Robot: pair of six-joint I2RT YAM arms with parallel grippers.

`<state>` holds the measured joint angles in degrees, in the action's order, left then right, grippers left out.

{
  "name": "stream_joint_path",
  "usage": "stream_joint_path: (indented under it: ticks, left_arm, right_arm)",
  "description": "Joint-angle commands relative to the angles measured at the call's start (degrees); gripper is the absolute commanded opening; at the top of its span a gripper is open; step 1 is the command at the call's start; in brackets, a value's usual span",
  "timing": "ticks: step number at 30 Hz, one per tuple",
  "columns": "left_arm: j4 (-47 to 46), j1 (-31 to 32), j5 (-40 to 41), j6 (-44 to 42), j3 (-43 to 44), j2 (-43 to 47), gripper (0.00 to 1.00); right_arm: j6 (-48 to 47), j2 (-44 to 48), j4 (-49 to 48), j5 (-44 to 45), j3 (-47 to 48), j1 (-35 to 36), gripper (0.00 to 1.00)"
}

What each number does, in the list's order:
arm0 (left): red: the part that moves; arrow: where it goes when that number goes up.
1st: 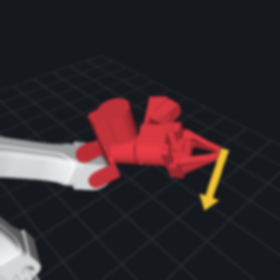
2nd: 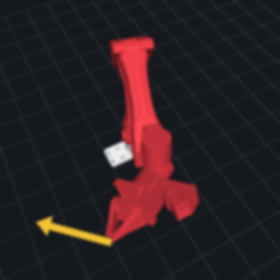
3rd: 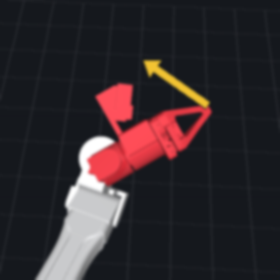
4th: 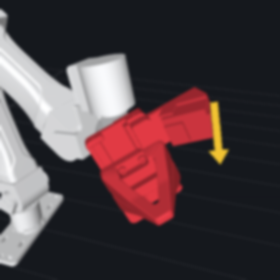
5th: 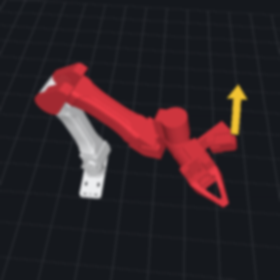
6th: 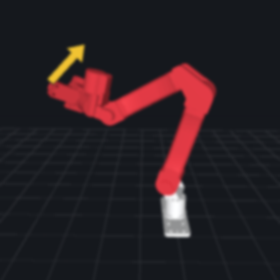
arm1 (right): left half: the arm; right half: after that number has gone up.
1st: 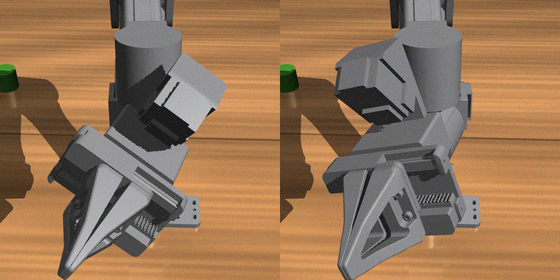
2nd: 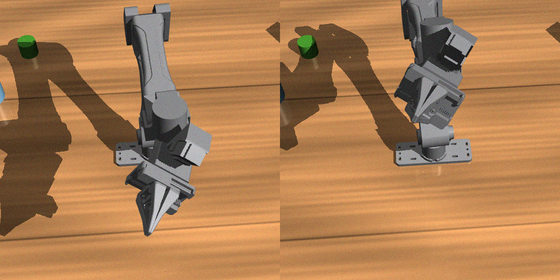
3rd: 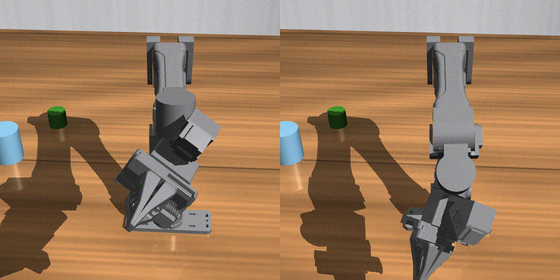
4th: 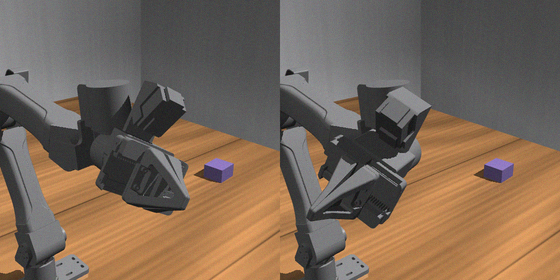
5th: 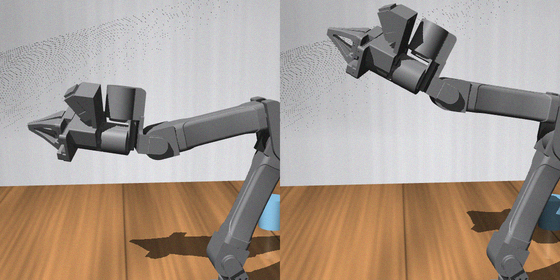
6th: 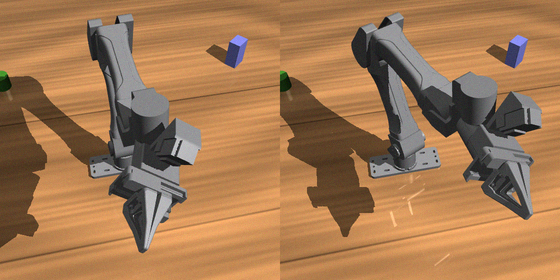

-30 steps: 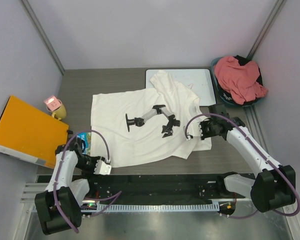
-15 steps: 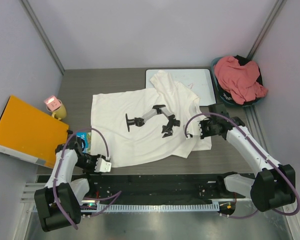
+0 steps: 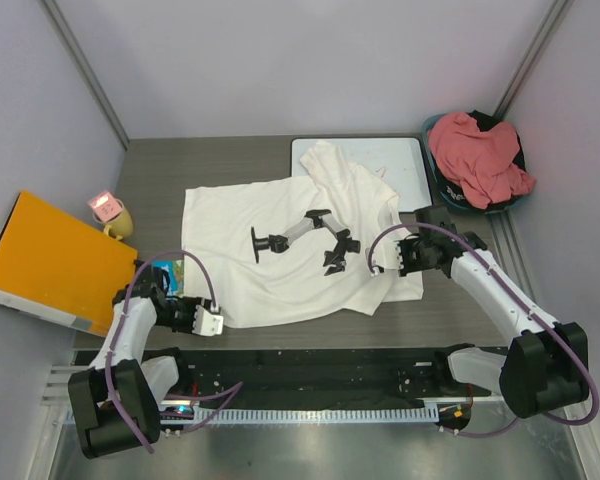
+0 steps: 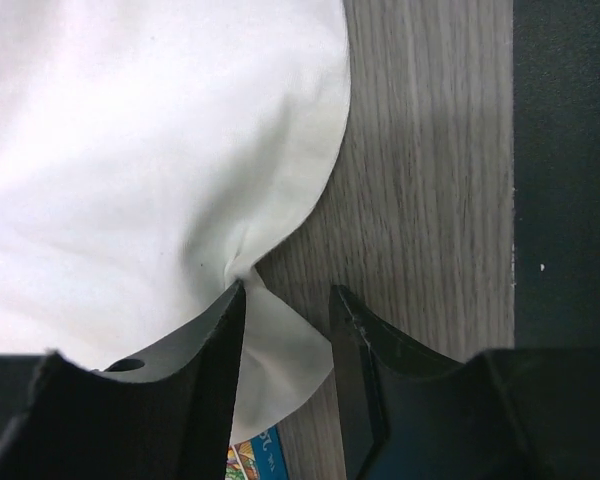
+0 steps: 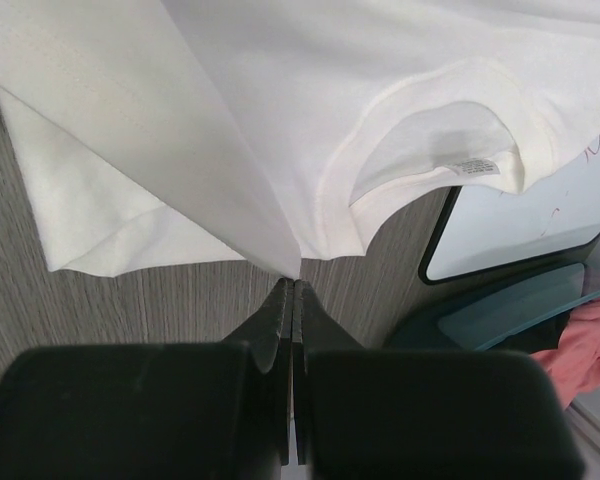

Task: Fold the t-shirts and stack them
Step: Grap the side of the flattened tshirt closest away from the robot with both arms, then fold the flattened tshirt in 1/3 of the way

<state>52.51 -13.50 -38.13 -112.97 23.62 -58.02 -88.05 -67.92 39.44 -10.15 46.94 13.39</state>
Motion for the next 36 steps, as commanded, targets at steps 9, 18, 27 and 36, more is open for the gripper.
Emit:
stream_joint_path:
  ticks: [9, 18, 27, 36]
  left_arm:
    - [-4.0, 0.0, 6.5, -34.2, -1.8, 1.2, 0.16]
    - [-7.8, 0.0, 8.9, -33.1, -3.0, -0.6, 0.01]
    - [-6.7, -0.1, 7.4, -32.7, -0.6, -0.7, 0.0]
    - [17.2, -0.1, 1.9, -35.0, 12.2, 1.4, 0.0]
  right_arm:
    - [1.0, -1.3, -1.9, 0.4, 1.8, 0.1, 0.01]
    - [1.4, -2.3, -2.4, 0.4, 2.0, 0.2, 0.01]
    - [2.2, -2.8, -2.9, 0.5, 2.0, 0.1, 0.01]
    - [2.8, -3.6, -2.4, -0.7, 3.6, 0.0, 0.01]
